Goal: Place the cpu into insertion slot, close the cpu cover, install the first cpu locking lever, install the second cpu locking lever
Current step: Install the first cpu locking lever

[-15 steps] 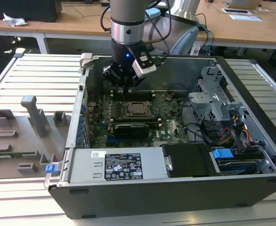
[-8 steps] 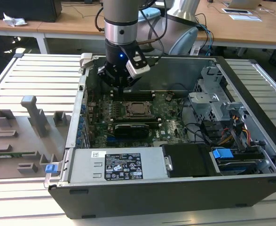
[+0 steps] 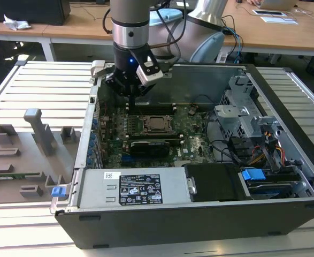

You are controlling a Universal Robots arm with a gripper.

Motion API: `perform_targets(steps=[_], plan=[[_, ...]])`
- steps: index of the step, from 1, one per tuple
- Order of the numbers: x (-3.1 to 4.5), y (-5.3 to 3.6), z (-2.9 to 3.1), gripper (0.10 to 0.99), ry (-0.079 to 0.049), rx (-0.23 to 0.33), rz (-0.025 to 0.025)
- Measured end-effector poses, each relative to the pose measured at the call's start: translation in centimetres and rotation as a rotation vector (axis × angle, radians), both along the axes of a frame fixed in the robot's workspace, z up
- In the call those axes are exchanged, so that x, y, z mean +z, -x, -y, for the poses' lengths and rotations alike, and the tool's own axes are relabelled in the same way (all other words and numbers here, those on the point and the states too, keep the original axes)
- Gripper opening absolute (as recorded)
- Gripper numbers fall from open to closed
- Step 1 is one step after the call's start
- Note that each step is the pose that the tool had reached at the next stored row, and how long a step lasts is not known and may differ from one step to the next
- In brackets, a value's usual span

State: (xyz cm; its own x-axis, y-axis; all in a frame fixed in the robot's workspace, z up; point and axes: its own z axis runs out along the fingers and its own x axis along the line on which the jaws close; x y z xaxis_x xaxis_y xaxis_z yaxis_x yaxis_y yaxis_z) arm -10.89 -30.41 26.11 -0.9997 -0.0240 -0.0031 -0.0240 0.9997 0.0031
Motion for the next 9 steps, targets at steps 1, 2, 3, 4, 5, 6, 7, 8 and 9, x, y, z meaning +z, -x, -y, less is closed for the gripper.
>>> perform_targets(steps=[1, 2, 3, 4, 5, 6, 7, 8, 9], plan=[[-0.01, 0.09, -0.16, 0.106, 0.000, 0.000, -0.0001], [-0.03, 0.21, -0.39, 0.106, 0.000, 0.000, 0.0000], [-0.05, 0.31, -0.61, 0.106, 0.000, 0.000, 0.0000], [-0.06, 0.37, -0.77, 0.106, 0.000, 0.000, 0.0000], [-0.08, 0.45, -0.96, 0.106, 0.000, 0.000, 0.0000], [-0.09, 0.49, -1.14, 0.106, 0.000, 0.000, 0.0000], [-0.11, 0.51, -1.43, 0.106, 0.000, 0.000, 0.0001], [-0.12, 0.51, -1.64, 0.106, 0.000, 0.000, 0.0000], [-0.12, 0.51, -1.80, 0.106, 0.000, 0.000, -0.0001]])
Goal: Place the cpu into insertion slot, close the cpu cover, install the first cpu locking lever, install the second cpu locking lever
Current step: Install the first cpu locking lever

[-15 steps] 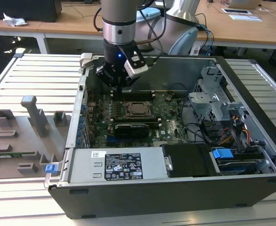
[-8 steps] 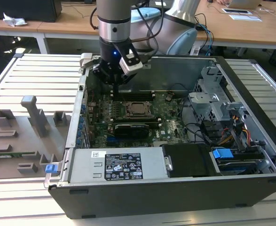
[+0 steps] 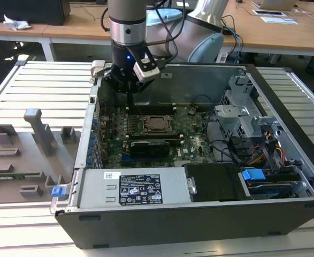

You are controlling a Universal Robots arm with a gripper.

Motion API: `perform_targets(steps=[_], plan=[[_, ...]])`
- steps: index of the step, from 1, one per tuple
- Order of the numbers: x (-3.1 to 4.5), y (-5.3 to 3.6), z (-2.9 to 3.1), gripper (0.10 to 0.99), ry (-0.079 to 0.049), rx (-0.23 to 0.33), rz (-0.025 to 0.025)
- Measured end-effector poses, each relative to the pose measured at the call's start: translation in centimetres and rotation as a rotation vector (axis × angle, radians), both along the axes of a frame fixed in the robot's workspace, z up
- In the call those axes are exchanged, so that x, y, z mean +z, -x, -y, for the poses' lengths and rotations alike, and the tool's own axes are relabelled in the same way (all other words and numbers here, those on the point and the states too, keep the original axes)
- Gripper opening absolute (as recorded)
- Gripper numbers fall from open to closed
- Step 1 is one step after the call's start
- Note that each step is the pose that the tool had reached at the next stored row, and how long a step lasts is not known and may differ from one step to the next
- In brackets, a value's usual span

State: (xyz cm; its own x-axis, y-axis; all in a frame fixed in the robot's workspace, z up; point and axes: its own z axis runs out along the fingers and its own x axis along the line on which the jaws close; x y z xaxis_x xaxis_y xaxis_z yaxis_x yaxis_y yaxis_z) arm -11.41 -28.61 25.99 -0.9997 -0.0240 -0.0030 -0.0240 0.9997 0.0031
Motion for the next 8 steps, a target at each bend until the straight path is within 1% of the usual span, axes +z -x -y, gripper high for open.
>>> perform_targets(steps=[2, 4, 8], plan=[[-0.01, -0.01, -0.32, 0.106, 0.000, 0.000, 0.0000], [-0.02, -0.19, -0.36, 0.106, 0.000, 0.000, 0.0000], [-0.04, -1.43, -0.36, 0.106, 0.000, 0.000, -0.0001]])
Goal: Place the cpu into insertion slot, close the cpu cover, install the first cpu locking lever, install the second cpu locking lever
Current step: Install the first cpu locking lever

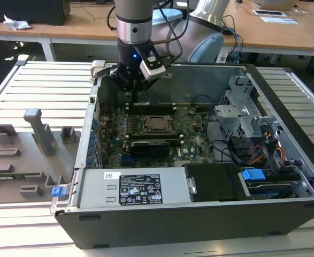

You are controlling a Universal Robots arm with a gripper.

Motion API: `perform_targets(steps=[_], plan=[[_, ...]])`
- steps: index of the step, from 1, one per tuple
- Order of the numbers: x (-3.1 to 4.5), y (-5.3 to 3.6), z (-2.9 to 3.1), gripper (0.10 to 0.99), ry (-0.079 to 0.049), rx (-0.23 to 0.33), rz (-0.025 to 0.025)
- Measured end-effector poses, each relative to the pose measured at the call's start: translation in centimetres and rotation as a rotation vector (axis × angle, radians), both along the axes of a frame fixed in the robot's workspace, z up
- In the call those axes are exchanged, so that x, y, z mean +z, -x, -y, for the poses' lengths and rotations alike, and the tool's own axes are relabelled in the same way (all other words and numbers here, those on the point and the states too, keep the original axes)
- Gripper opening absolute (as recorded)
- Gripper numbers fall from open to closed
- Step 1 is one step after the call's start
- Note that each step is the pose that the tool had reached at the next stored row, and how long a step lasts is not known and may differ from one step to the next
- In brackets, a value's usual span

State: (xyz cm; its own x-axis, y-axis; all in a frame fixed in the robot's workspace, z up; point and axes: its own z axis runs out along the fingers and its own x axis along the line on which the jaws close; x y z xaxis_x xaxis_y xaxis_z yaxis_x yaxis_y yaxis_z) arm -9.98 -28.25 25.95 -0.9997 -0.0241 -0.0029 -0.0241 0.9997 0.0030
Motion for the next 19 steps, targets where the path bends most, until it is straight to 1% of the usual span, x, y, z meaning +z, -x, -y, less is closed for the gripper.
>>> perform_targets(steps=[5, 9, 11, 13, 16, 17, 19], plan=[[-0.04, -1.17, 0.00, 0.106, 0.000, 0.000, -0.0008], [-0.08, -2.96, 0.00, 0.106, 0.000, 0.000, -0.0032], [-0.15, -3.93, 0.00, 0.106, 0.000, 0.000, -0.0054], [-0.17, -4.12, 0.00, 0.106, 0.000, 0.000, -0.0060], [-0.17, -4.13, 0.00, 0.106, 0.000, 0.000, -0.0061], [-0.23, -4.13, 0.07, 0.106, -0.001, 0.000, -0.0060], [-0.36, -4.13, 0.40, 0.106, -0.004, 0.000, -0.0060]])
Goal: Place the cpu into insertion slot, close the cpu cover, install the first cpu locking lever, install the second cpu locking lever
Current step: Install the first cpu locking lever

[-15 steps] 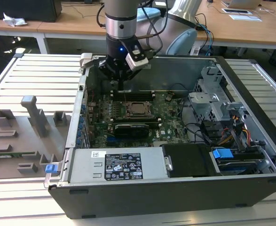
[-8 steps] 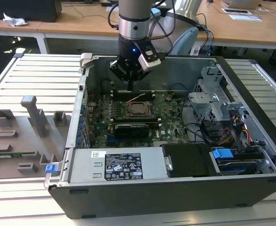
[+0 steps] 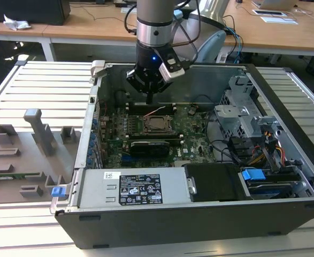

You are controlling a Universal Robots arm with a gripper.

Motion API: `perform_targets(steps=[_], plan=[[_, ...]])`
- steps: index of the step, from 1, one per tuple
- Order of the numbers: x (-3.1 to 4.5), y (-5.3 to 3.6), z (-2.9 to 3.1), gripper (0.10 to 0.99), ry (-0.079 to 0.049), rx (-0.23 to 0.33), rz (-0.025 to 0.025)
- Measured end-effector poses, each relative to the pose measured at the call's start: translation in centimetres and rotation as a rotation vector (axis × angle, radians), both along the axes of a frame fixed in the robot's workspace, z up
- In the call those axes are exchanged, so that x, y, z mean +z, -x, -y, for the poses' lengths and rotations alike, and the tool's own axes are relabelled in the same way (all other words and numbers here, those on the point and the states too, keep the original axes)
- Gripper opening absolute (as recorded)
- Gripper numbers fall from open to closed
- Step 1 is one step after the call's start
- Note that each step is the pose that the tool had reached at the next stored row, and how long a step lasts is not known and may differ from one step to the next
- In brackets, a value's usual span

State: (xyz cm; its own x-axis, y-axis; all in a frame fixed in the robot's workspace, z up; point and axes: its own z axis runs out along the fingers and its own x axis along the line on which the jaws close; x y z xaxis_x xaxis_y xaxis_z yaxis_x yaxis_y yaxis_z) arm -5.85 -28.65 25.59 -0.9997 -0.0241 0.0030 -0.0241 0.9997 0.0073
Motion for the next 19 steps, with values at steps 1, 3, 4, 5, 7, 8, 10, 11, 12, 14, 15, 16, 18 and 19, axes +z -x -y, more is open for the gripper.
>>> perform_targets(steps=[1, 3, 4, 5, 7, 8, 10, 11, 12, 14, 15, 16, 18, 19], plan=[[-0.05, 0.00, 0.14, 0.106, 0.000, 0.000, 0.0000], [-0.16, 0.00, 0.28, 0.106, -0.001, 0.000, 0.0001], [-0.24, 0.00, 0.32, 0.106, -0.001, 0.000, 0.0000], [-0.38, 0.01, 0.34, 0.106, -0.001, 0.000, 0.0000], [-0.67, 0.00, 0.34, 0.106, -0.001, 0.000, 0.0000], [-0.76, 0.00, 0.34, 0.106, -0.001, 0.000, -0.0001], [-0.96, 0.00, 0.34, 0.106, -0.001, 0.000, 0.0000], [-0.97, 0.01, 0.34, 0.106, -0.002, 0.000, -0.0002], [-0.97, 0.00, 0.34, 0.106, -0.008, 0.000, -0.0002], [-0.98, 0.01, 0.34, 0.106, -0.031, -0.001, 0.0000], [-0.98, 0.02, 0.34, 0.106, -0.053, -0.004, 0.0000], [-0.98, 0.03, 0.34, 0.106, -0.061, -0.006, 0.0001], [-1.04, 0.04, 0.34, 0.106, -0.066, -0.028, 0.0008], [-1.05, 0.05, 0.35, 0.106, -0.070, -0.031, 0.0007]])
